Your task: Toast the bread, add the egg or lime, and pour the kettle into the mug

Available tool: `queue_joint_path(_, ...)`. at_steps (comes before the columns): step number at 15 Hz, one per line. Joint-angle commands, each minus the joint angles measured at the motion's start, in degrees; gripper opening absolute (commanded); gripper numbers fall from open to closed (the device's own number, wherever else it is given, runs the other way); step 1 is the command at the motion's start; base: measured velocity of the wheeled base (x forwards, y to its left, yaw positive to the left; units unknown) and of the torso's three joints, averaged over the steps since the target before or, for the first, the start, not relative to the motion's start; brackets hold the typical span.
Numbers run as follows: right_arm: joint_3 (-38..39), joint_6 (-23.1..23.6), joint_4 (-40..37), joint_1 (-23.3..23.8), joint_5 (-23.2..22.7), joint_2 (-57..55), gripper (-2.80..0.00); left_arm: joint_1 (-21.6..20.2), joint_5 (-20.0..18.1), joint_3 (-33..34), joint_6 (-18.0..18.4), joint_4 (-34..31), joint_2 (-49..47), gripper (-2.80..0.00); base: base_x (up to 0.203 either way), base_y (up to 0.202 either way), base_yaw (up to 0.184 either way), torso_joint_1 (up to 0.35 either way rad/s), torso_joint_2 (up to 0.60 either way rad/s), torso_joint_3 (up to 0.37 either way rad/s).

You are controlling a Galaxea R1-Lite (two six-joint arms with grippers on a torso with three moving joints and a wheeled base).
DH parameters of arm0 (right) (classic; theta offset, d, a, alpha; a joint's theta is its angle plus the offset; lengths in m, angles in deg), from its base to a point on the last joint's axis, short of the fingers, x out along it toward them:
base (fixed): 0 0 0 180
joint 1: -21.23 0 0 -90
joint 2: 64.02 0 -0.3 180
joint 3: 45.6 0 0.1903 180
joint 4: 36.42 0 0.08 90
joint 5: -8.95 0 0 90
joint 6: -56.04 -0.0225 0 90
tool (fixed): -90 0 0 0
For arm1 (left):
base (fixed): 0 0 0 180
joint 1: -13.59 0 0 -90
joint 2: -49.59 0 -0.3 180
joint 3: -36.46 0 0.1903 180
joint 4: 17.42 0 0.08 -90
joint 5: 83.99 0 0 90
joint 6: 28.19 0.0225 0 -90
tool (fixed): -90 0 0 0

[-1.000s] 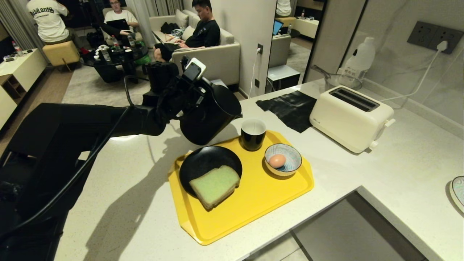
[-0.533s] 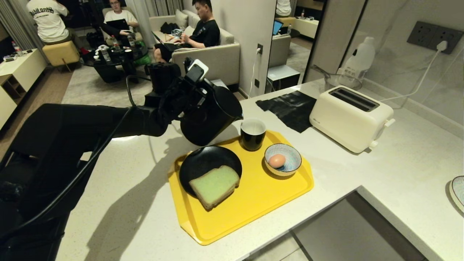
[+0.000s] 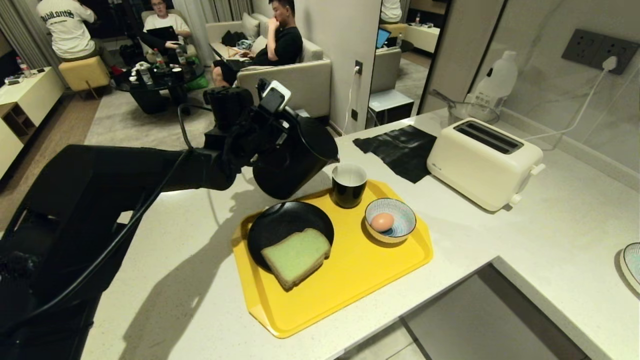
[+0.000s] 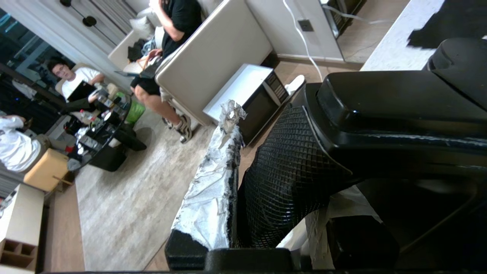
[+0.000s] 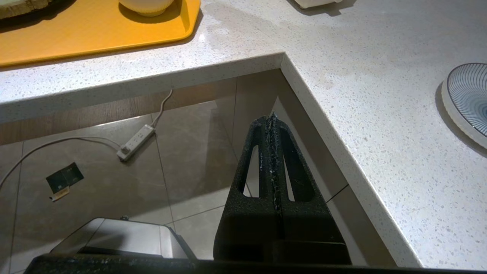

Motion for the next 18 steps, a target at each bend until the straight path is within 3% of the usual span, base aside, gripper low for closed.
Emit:
queue_joint_path(1, -0.01, 0.04, -0.12, -0.02, -0.02, -0.05, -2.80, 0.24, 0.53, 0.08, 0.26, 0.32, -0.70, -2.80, 0.000, 0.000, 0.000, 0.000, 0.00, 0.000)
queue_joint_path(10, -0.01, 0.04, -0.04, -0.02, -0.02, -0.05, -2.80, 1.12, 2.87, 0.08, 0.94, 0.32, -1.40, -2.80, 0.000, 0.000, 0.000, 0.000, 0.00, 0.000)
queue_joint_path(18, -0.01, 0.04, -0.04, -0.02, -0.02, -0.05, -2.80, 1.03, 3.97, 0.05, 4.05, 0.05, -2.19, -2.80, 0.000, 0.000, 0.000, 0.000, 0.00, 0.000)
